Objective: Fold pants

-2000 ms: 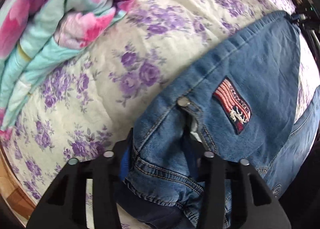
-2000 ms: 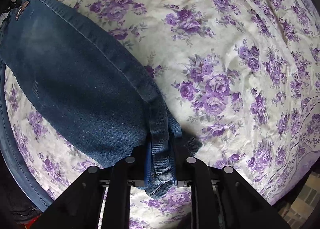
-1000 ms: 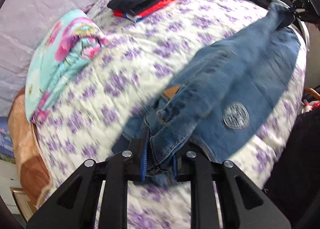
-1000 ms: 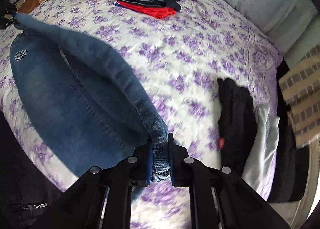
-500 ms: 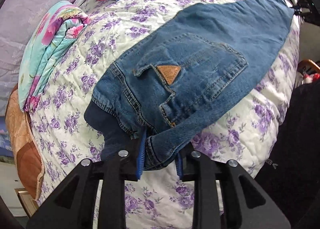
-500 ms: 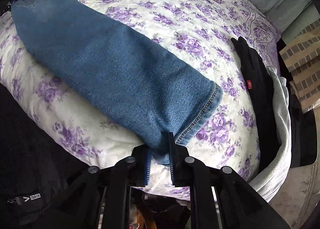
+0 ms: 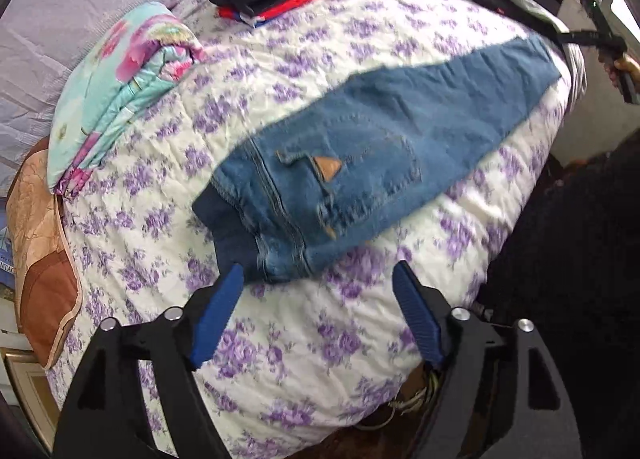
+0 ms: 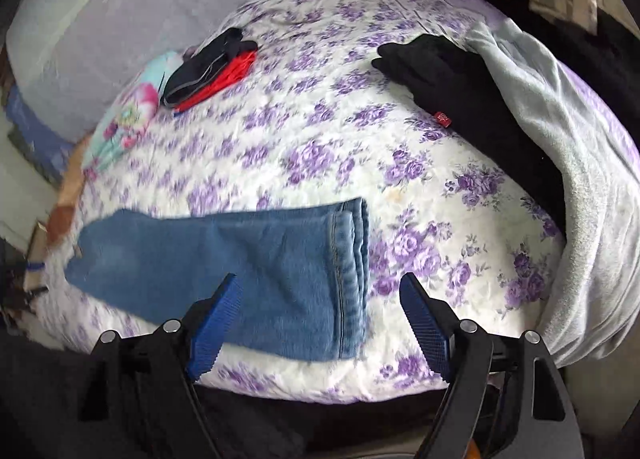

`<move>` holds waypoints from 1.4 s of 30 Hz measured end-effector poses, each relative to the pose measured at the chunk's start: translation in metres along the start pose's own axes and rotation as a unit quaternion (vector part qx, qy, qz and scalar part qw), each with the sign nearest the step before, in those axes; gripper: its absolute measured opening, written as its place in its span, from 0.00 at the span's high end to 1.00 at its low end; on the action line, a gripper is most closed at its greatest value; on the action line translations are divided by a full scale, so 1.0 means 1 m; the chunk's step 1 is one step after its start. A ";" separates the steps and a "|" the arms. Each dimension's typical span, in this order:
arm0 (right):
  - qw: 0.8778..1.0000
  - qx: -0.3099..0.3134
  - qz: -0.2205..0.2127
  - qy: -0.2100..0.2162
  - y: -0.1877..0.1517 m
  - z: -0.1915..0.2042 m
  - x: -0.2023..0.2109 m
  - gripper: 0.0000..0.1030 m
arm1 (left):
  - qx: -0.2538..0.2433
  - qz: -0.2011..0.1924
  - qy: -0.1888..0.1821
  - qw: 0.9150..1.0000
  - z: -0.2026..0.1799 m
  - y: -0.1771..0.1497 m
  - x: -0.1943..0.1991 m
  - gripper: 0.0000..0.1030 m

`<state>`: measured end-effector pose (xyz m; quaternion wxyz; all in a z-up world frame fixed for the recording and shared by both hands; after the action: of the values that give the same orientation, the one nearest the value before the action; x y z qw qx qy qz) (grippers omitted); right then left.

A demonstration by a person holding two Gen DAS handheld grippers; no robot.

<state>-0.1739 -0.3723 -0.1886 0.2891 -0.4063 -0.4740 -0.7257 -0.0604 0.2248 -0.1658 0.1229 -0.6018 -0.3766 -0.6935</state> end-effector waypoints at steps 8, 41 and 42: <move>0.991 -0.027 0.120 0.062 0.015 0.005 -0.084 0.90 | 0.114 0.039 0.069 0.990 0.021 0.045 -0.106 0.20; 0.973 0.153 0.144 0.099 0.013 0.151 -0.067 0.31 | 0.195 -0.009 0.111 0.974 0.039 0.021 -0.085 0.16; 0.966 0.176 0.135 0.131 0.027 0.178 -0.068 0.24 | 0.189 -0.021 0.114 0.975 0.035 0.029 -0.078 0.16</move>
<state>-0.0622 -0.2157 -0.1959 0.5106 -0.3105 -0.4933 -0.6321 0.0029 0.2065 -0.2274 0.2619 -0.4761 -0.4973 -0.6763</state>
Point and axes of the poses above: each gripper's, at about its wrist camera, not at the fingertips, and x roughly against the way its jaws point, z to its left, y to its top, the point moved 8 cm from there along -x, roughly the way its jaws point, and after that the axes turned 9 degrees about -y, right-handed, at the moved point
